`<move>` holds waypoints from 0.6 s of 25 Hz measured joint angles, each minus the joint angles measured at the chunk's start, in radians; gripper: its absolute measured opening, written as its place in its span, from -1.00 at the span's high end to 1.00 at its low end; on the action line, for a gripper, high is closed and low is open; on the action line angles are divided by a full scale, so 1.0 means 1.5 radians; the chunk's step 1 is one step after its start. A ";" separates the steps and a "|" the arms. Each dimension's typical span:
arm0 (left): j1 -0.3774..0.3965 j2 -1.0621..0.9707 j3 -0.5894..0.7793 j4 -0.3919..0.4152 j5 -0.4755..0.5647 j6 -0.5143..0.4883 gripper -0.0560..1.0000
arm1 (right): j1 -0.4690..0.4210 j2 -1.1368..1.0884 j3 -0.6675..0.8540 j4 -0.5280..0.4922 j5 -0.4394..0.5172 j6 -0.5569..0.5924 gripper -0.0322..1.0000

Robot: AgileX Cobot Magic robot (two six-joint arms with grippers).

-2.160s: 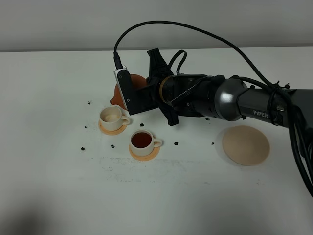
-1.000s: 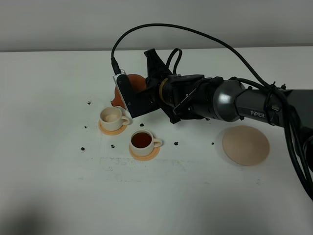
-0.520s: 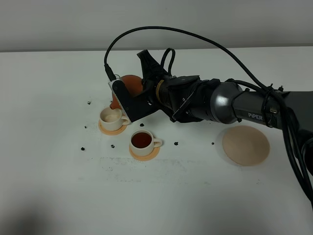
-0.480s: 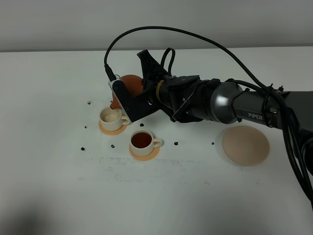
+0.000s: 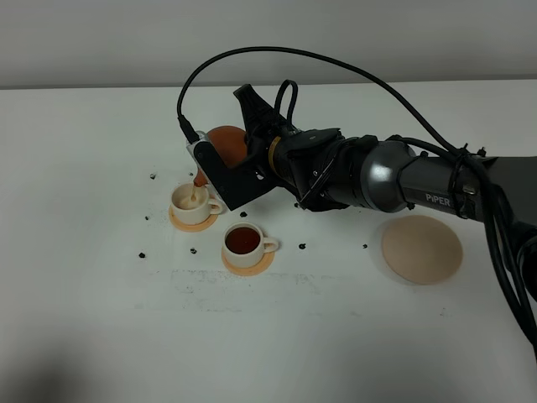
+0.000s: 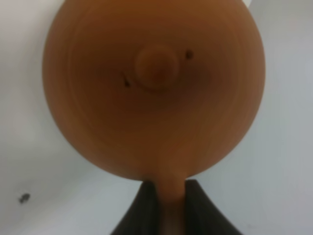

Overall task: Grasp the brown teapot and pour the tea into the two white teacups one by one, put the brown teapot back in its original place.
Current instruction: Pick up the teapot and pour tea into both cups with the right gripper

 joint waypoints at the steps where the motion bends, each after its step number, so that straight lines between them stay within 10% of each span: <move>1: 0.000 0.000 0.000 0.000 0.000 0.000 0.20 | 0.000 0.000 0.000 -0.006 0.002 0.000 0.77; 15: 0.000 0.000 0.000 0.000 0.000 0.000 0.20 | 0.000 0.000 0.000 -0.051 -0.023 0.000 0.77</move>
